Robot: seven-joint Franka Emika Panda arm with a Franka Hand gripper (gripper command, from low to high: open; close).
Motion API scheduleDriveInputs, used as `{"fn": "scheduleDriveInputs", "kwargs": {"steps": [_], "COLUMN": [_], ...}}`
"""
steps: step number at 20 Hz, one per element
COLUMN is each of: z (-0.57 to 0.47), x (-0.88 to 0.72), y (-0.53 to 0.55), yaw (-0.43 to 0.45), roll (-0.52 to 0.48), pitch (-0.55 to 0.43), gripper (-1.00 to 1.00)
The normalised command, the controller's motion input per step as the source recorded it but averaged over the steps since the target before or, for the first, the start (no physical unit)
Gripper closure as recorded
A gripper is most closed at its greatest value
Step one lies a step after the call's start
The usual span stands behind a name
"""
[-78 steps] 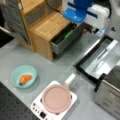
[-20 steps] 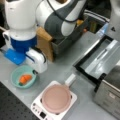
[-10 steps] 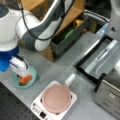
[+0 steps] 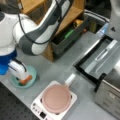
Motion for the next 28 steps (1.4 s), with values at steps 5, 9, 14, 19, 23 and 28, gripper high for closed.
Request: {"fn": "scheduleDriveInputs", "kwargs": {"steps": [5, 9, 14, 19, 23, 28], "z": [-0.15, -0.37, -0.35, -0.25, -0.06, -0.02], "x": [-0.33, -0.44, -0.32, -0.19, -0.19, -0.26], "y": [0.23, 0.18, 0.10, 0.08, 0.04, -0.01], "yaw": [-0.099, -0.073, -0.042, -0.035, -0.022, -0.016], "roll": [0.047, 0.002, -0.053, -0.058, -0.028, -0.013], "pitch": [0.122, -0.022, -0.158, -0.214, -0.226, -0.209], "gripper": [-1.00, -1.00, -1.00, -1.00, -1.00, -1.00]}}
